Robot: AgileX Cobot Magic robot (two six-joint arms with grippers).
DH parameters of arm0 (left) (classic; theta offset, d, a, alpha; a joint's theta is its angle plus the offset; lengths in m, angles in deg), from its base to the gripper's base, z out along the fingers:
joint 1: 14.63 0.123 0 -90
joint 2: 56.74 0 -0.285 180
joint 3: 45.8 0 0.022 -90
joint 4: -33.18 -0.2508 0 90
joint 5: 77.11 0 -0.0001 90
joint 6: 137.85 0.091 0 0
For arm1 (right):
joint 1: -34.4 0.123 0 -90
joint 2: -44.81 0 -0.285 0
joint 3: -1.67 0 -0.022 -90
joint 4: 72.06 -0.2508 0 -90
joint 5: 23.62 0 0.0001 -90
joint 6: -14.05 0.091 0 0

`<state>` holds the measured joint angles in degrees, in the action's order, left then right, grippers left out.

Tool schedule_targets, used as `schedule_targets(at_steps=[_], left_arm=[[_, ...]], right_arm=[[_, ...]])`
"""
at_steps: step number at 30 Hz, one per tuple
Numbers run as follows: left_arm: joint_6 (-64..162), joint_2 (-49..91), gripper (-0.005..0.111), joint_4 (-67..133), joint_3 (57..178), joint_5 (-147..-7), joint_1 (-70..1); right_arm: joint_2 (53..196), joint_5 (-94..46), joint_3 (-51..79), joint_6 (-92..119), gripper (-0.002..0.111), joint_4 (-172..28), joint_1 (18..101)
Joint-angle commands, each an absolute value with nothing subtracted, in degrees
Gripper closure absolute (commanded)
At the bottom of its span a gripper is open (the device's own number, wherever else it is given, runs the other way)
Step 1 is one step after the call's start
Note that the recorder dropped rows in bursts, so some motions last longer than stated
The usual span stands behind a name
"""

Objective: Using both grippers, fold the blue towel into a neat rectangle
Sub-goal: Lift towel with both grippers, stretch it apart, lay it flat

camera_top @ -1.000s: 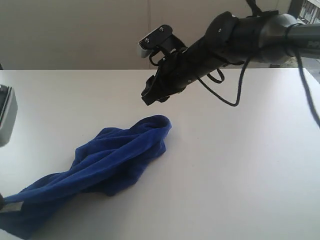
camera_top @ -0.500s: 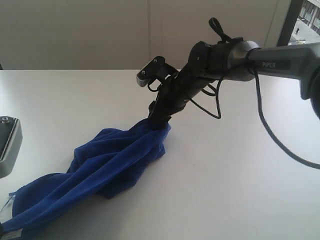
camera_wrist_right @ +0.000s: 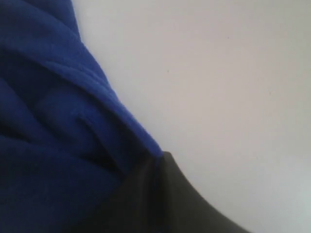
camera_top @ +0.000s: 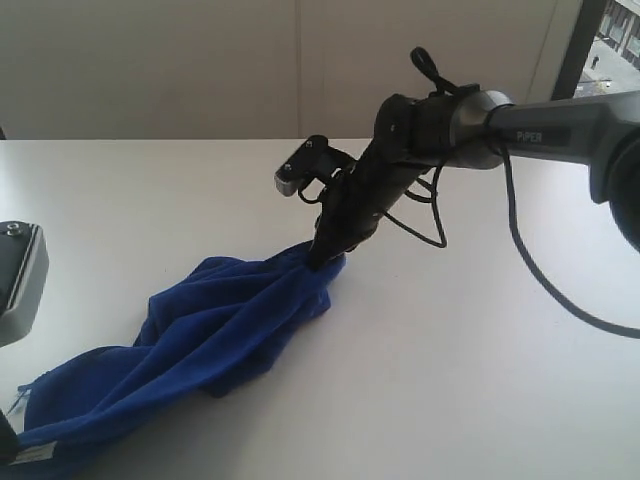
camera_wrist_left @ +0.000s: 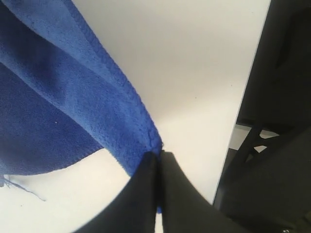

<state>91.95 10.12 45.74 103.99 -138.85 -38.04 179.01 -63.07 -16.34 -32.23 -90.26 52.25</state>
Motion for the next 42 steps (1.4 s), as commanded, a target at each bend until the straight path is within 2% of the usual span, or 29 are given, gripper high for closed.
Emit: schedule_targets(at_steps=[1,4,7,12,19,21,25,30,38,42], left_arm=[[92.0,9.8,0.107,45.2,103.7,-139.4,-37.9],[90.5,9.8,0.107,42.5,103.7,-135.4,-37.9],[90.2,9.8,0.107,41.6,103.7,-129.8,-37.9],[90.2,9.7,0.107,41.6,105.9,-123.4,-37.9],[90.2,9.7,0.107,35.0,116.0,-115.5,-37.9],[90.2,9.7,0.107,33.2,116.4,-113.0,-37.9],[89.5,11.3,0.107,24.1,116.4,-105.0,-37.9],[88.0,18.3,0.107,14.6,116.4,-95.1,-33.6],[88.4,29.6,0.107,8.4,116.4,-67.1,-25.6],[88.5,30.4,0.107,8.6,116.4,-65.2,-24.6]], right_arm=[[173.6,-64.8,-16.5,-20.4,0.108,-77.5,51.5],[165.7,-66.5,-16.5,-4.1,0.108,-62.3,49.8],[158.7,-70.3,-16.5,3.2,0.108,-54.0,48.8],[149.6,-75.0,-16.5,7.3,0.108,-48.6,48.6],[137.7,-80.0,-16.5,14.1,0.108,-41.7,48.6],[137.4,-82.2,-16.0,14.1,0.108,-41.8,48.6],[138.7,-77.8,-11.4,14.1,0.108,-41.6,48.6],[143.6,-73.4,-10.2,14.7,0.108,-39.1,48.6],[151.3,-66.1,-10.5,38.0,0.108,-13.7,47.9],[151.4,-66.9,-10.5,42.4,0.108,-12.2,46.8]])
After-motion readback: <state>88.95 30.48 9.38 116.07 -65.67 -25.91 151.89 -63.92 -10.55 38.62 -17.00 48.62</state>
